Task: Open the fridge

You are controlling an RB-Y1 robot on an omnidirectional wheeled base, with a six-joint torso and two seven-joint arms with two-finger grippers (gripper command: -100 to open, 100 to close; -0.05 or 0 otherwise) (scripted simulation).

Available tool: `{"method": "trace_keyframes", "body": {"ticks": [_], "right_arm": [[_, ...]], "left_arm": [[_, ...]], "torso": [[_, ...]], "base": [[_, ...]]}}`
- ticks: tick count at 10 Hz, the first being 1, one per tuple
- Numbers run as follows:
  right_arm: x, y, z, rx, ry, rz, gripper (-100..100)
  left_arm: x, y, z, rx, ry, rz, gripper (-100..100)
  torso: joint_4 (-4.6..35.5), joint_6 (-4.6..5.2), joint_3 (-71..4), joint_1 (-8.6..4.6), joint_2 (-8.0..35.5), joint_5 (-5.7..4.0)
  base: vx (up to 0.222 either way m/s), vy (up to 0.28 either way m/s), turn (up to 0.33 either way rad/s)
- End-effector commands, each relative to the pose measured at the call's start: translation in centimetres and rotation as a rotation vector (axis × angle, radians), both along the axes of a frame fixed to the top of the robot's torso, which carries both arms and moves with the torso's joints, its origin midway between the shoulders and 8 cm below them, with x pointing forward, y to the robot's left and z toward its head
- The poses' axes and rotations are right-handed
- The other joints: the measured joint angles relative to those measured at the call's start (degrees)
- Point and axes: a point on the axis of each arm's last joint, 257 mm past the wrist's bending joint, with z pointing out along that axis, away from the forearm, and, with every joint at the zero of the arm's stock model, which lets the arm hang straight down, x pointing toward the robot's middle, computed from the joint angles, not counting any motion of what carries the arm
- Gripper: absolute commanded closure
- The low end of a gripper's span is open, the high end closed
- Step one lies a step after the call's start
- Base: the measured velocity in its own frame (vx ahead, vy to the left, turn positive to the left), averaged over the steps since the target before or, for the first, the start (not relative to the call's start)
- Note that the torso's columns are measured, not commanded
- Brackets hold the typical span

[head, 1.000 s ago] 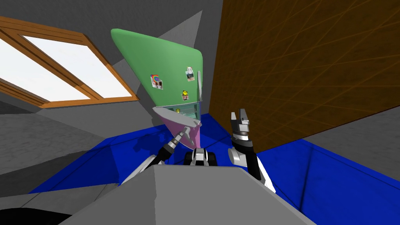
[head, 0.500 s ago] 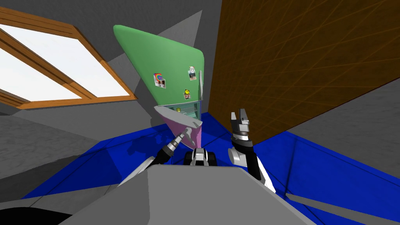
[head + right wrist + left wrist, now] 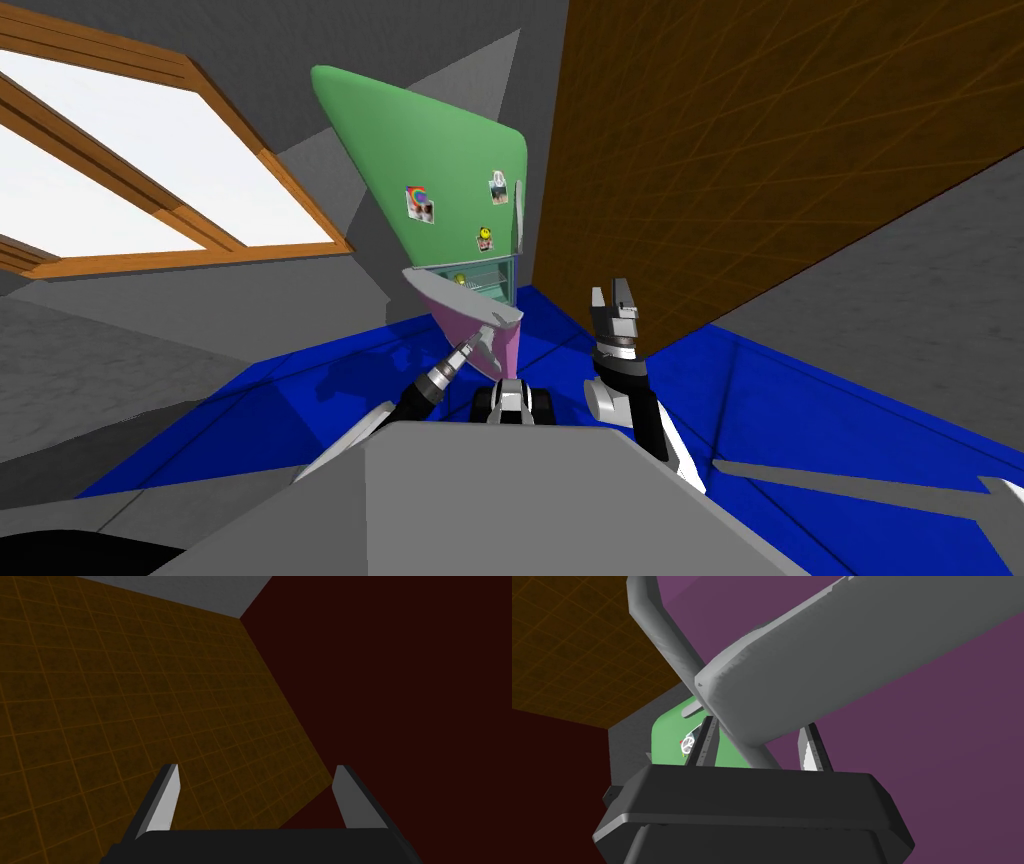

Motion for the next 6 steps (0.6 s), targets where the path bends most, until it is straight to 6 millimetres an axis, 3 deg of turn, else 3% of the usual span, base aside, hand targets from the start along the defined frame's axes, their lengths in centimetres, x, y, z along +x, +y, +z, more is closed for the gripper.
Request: {"method": "trace_keyframes", "body": {"ticks": [1, 4, 5, 6], "right_arm": [[0.0, 0.0, 0.0, 0.0, 0.0, 0.0, 0], [0.0, 0.0, 0.0, 0.0, 0.0, 0.0, 0], [0.0, 0.0, 0.0, 0.0, 0.0, 0.0, 0], [0.0, 0.0, 0.0, 0.0, 0.0, 0.0, 0]], "left_arm": [[-0.8, -0.8, 0.0, -0.002, -0.003, -0.037, 100], [-1.7, -1.6, 0.0, -0.005, -0.004, -0.073, 100], [-1.9, -1.2, 1.4, 0.009, -0.019, -0.066, -100], [-2.4, -1.5, 1.9, 0.008, -0.02, -0.074, -100]], "torso": [[-0.01, 0.07, -0.06, 0.32, -0.01, 0.04], [0.02, 0.07, 0.19, 0.0, 0.36, 0.02], [0.01, 0.07, 0.29, -0.11, 0.5, 0.0], [-0.01, 0.02, -0.03, -0.15, -0.11, -0.06]], "base": [[-0.154, 0.206, -0.138], [-0.15, 0.148, -0.102], [-0.035, 0.049, 0.026], [0.068, 0.001, 0.161]]}}
